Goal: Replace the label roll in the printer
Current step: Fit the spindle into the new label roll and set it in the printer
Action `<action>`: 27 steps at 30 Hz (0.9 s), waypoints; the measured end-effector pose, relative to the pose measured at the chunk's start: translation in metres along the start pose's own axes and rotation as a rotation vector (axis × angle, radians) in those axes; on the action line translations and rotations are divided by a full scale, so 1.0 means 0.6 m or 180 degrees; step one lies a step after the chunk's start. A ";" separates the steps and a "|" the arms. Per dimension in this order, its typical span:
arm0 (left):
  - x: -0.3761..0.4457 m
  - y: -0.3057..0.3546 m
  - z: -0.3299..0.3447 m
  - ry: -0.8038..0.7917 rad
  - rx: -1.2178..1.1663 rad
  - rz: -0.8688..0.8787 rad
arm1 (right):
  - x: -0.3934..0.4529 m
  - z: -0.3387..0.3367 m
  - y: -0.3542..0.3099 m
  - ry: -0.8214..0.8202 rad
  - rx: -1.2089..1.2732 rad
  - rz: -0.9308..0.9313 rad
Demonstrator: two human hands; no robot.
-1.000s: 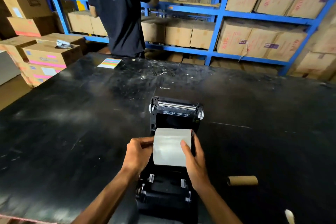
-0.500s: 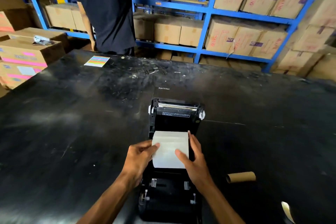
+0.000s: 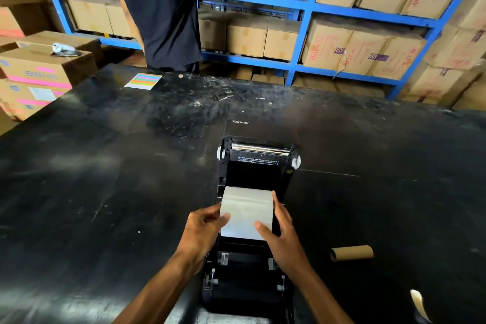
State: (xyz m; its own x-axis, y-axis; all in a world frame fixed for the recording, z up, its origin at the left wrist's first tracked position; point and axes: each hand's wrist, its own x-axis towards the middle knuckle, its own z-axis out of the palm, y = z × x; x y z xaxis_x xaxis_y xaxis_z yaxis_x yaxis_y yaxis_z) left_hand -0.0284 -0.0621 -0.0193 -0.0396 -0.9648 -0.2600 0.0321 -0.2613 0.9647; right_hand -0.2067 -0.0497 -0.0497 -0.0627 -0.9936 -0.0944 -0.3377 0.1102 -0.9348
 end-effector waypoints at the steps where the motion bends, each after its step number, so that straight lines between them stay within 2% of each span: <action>1: -0.001 -0.001 -0.001 0.0012 0.0003 -0.0006 | 0.001 0.000 -0.002 -0.0017 -0.0085 0.0025; 13: 0.008 -0.029 0.004 -0.0006 0.0384 0.0036 | -0.009 -0.025 0.004 -0.0216 -0.0646 0.0384; 18: 0.016 -0.041 0.003 0.0058 0.0808 0.0120 | -0.006 -0.026 0.007 -0.0281 -0.0716 0.0509; 22: 0.019 -0.036 0.009 0.0437 0.1392 0.0524 | -0.006 -0.026 0.009 -0.0279 -0.0688 0.0466; 25: 0.018 -0.037 0.010 0.0624 0.1475 0.0728 | -0.008 -0.023 0.008 0.0011 -0.0487 0.0260; 27: 0.015 -0.043 0.007 0.0657 0.1444 0.0779 | -0.016 -0.019 0.013 0.0522 -0.0271 0.0015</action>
State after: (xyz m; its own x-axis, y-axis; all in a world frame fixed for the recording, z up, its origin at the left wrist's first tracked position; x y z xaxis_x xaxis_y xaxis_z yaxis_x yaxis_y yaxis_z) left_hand -0.0339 -0.0642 -0.0464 0.1128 -0.9935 0.0153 -0.4194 -0.0336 0.9072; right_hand -0.2195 -0.0392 -0.0521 -0.2144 -0.9761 -0.0352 -0.4150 0.1237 -0.9014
